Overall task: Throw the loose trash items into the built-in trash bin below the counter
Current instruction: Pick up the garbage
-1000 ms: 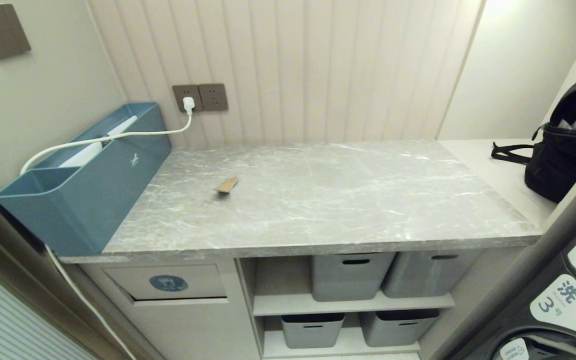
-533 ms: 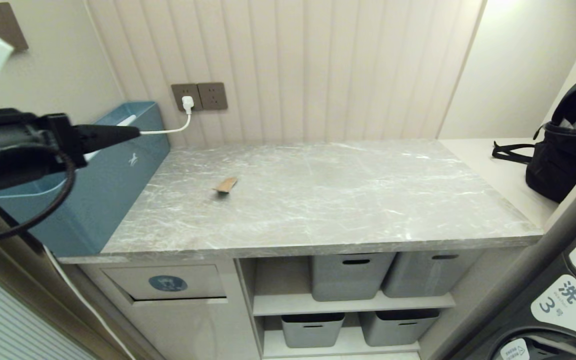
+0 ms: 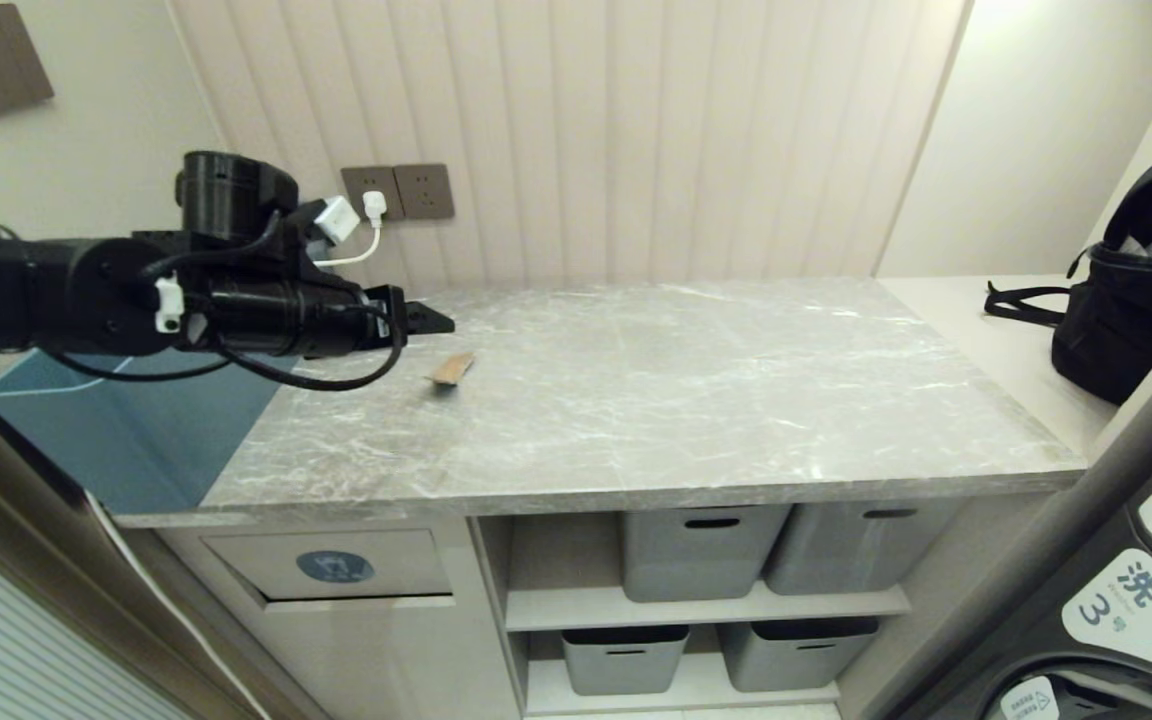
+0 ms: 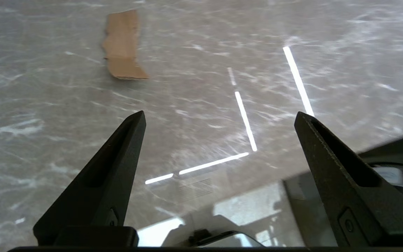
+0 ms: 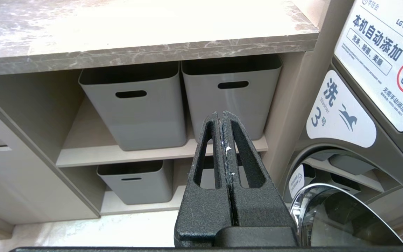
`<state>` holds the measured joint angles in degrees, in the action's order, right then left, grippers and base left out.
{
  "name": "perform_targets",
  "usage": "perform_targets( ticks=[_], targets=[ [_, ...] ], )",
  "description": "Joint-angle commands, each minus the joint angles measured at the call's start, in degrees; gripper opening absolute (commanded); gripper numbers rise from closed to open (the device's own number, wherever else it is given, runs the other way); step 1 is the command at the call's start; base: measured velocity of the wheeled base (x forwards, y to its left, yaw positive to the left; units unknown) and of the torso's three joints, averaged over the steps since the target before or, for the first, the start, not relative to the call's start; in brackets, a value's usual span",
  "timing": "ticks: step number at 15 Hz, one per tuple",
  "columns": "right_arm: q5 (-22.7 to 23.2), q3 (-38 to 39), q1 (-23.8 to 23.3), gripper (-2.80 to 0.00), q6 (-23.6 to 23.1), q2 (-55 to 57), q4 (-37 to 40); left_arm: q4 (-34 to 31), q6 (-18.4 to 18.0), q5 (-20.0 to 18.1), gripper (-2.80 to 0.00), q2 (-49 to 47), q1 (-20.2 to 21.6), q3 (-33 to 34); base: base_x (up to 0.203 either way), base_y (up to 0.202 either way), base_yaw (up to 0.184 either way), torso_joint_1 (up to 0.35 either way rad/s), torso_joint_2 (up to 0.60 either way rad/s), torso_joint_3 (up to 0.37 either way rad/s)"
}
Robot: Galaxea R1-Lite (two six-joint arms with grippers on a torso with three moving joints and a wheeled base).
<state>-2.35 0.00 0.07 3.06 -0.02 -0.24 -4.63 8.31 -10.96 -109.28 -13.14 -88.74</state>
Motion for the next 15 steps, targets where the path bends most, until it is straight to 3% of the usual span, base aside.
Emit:
perform_targets(
  ticks=[1, 3, 6, 11, 15],
  targets=[
    [-0.03, 0.00, 0.01, -2.80, 0.02, 0.02, -0.03, -0.20, -0.17, 2.24, 0.00, -6.55, -0.84, -3.03, 0.000, 0.000, 0.000, 0.000, 0.00, 0.000],
    [-0.03, 0.09, 0.01, -2.80, 0.02, 0.02, -0.03, -0.91, -0.11, 6.11, 0.00, -8.82, -1.53, -4.09, 0.000, 0.000, 0.000, 0.000, 0.00, 0.000],
    [-0.03, 0.07, 0.01, -2.80, 0.02, 0.02, -0.03, -0.90, -0.76, 6.39, 0.00, -12.13, -0.35, -7.08, 0.000, 0.000, 0.000, 0.000, 0.00, 0.000],
    [-0.03, 0.09, 0.01, -2.80, 0.02, 0.02, -0.03, -0.24, -5.83, 7.07, 0.00, -19.50, -0.05, -15.35, 0.000, 0.000, 0.000, 0.006, 0.00, 0.001],
    [-0.03, 0.00, 0.01, -2.80, 0.02, 0.02, -0.03, 0.72, -7.40, 12.24, 0.00, -24.67, 0.20, -21.76, 0.000, 0.000, 0.000, 0.000, 0.00, 0.000]
  ],
)
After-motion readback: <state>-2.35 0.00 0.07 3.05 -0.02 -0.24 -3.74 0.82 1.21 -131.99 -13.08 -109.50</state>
